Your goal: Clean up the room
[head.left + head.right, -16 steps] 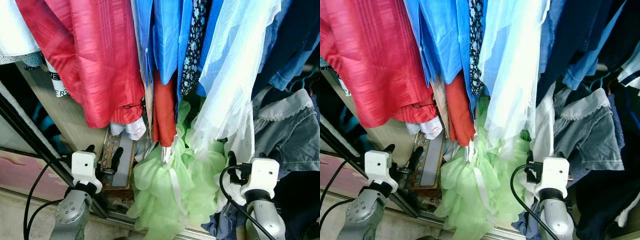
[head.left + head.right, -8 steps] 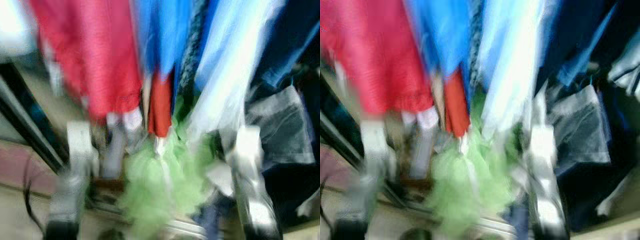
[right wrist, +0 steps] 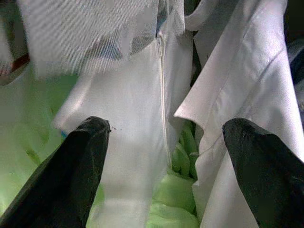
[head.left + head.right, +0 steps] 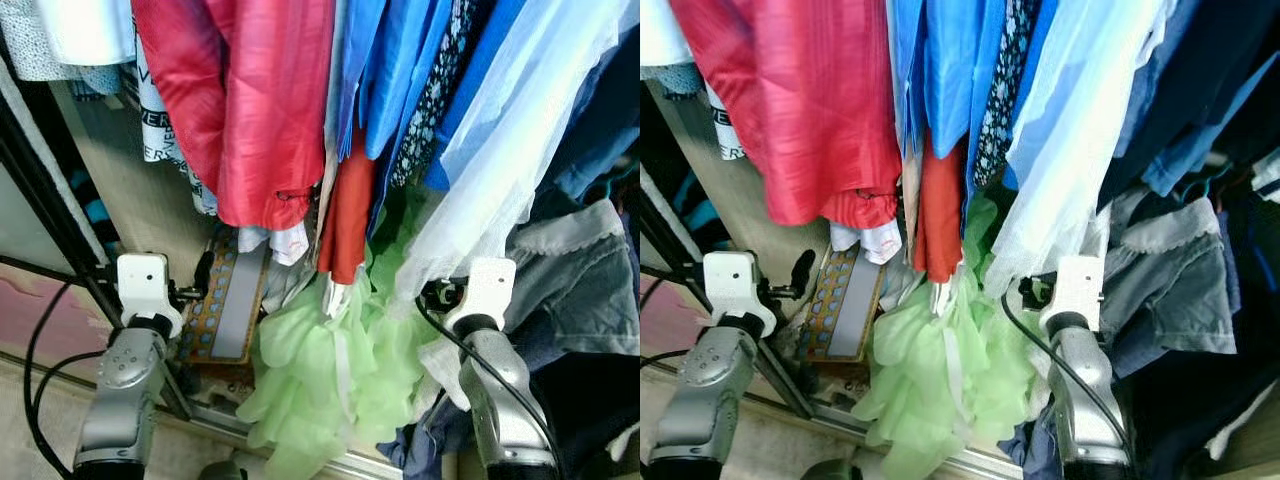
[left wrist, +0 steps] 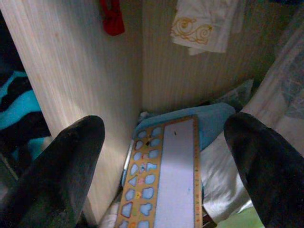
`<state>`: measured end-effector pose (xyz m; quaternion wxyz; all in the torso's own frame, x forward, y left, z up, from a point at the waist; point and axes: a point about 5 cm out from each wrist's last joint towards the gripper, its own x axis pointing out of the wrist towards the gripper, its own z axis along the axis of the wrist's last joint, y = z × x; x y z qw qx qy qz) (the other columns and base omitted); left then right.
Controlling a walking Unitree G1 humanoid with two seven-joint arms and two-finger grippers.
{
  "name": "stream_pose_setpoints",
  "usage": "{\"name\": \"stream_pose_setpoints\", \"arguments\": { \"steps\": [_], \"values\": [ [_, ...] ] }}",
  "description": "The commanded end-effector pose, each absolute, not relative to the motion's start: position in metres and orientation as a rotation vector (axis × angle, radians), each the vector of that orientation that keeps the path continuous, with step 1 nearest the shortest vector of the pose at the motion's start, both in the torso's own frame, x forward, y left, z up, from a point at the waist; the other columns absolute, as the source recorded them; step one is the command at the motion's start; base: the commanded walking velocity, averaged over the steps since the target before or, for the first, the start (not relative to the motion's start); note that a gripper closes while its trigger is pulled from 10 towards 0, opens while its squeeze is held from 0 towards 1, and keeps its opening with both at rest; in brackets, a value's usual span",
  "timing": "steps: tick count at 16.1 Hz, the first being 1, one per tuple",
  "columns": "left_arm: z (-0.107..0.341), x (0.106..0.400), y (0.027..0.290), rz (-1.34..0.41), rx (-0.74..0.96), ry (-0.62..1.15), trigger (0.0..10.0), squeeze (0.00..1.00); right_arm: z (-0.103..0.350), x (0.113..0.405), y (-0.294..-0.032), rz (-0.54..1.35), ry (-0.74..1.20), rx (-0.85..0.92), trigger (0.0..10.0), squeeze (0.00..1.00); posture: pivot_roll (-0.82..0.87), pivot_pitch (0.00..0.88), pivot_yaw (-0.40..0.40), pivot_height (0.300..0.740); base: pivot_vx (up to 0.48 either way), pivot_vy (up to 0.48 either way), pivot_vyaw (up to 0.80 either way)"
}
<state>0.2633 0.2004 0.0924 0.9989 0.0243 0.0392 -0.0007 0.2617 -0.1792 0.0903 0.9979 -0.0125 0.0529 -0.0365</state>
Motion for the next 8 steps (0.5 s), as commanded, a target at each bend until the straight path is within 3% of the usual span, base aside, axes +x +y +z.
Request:
{"name": "stream_pose_setpoints", "arguments": {
  "steps": [1, 4, 8],
  "values": [
    [0.095, 0.260, 0.198, -0.033, 0.081, 0.085, 10.0, 0.00, 0.107, 0.261, -0.183, -0.084, 0.008, -0.107, 10.0, 0.00, -0.01, 0.000, -0.065, 0.740, 0.000, 0.000, 0.00],
    [0.096, 0.252, 0.194, -0.057, 0.087, 0.085, 10.0, 0.00, 0.103, 0.243, -0.183, -0.003, 0.068, -0.069, 10.0, 0.00, -0.01, 0.000, -0.064, 0.740, 0.000, 0.000, 0.00],
    [0.112, 0.256, 0.188, -0.065, 0.078, 0.058, 10.0, 0.00, 0.102, 0.242, -0.187, -0.058, 0.089, -0.076, 10.0, 0.00, 0.00, 0.000, -0.048, 0.740, 0.000, 0.000, 0.72]
  ]
}}
